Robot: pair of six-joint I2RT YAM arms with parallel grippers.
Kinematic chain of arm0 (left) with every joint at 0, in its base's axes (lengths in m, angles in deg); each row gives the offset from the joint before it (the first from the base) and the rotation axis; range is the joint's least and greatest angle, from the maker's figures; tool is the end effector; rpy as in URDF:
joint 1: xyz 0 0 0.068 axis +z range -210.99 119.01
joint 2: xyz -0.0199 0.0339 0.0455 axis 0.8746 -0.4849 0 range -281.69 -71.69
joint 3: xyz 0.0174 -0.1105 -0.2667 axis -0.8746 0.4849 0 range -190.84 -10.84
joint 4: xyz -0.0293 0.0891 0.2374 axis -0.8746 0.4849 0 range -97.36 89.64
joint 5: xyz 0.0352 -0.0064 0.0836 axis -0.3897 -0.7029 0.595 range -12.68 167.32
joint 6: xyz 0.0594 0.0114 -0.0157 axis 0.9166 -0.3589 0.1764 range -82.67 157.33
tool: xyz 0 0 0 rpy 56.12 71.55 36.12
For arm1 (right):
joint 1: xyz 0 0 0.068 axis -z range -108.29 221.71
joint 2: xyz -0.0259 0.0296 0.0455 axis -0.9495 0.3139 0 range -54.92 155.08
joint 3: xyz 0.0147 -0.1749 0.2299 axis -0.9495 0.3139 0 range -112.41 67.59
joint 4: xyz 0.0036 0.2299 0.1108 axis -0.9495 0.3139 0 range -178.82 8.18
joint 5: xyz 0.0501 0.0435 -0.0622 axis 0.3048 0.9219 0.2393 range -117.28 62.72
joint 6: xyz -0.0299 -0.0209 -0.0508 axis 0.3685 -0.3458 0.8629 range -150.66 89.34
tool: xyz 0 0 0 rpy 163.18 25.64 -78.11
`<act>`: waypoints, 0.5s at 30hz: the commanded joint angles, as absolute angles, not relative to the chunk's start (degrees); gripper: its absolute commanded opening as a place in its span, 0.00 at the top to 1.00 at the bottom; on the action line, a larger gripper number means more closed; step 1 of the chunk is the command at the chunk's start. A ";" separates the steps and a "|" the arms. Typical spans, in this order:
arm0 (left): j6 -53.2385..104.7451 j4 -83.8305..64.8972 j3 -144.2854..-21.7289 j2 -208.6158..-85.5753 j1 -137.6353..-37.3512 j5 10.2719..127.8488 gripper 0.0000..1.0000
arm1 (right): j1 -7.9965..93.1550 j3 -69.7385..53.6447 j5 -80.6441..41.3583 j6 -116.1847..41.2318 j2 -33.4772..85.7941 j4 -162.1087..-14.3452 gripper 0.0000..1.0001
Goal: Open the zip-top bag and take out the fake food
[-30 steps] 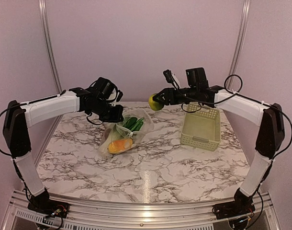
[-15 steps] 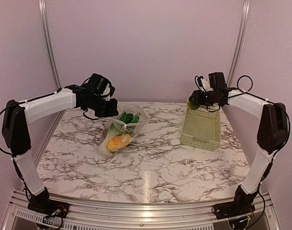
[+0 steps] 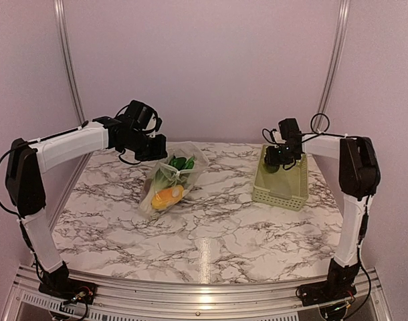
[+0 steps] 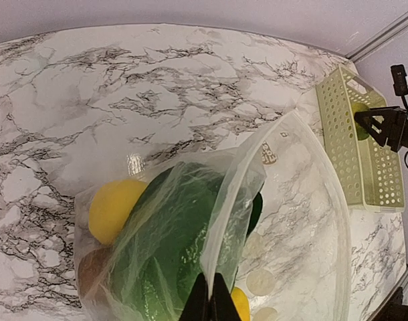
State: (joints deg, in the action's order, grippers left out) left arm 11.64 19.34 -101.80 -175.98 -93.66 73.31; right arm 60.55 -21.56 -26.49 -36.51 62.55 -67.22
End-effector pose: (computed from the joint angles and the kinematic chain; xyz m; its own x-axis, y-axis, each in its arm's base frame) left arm 0.3586 -0.2339 0.3110 -0.7409 -0.0386 -0.6705 0.2912 0.8812 -0.3725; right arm 0.4572 0.0907 0.2093 -0.7675 -0.0475 -0.6392 -0.1247 0.9893 0.0762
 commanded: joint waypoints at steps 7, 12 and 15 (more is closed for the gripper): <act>11.53 17.30 -103.30 -177.68 -93.51 73.97 1.00 | 63.66 -27.86 -28.18 -33.40 65.87 -66.80 0.36; 11.90 17.16 -103.30 -178.03 -93.51 73.22 1.00 | 63.78 -28.95 -27.90 -33.21 66.15 -65.82 0.29; 12.14 17.15 -103.01 -177.99 -93.51 72.89 1.00 | 63.73 -29.86 -26.11 -33.10 65.90 -65.25 0.27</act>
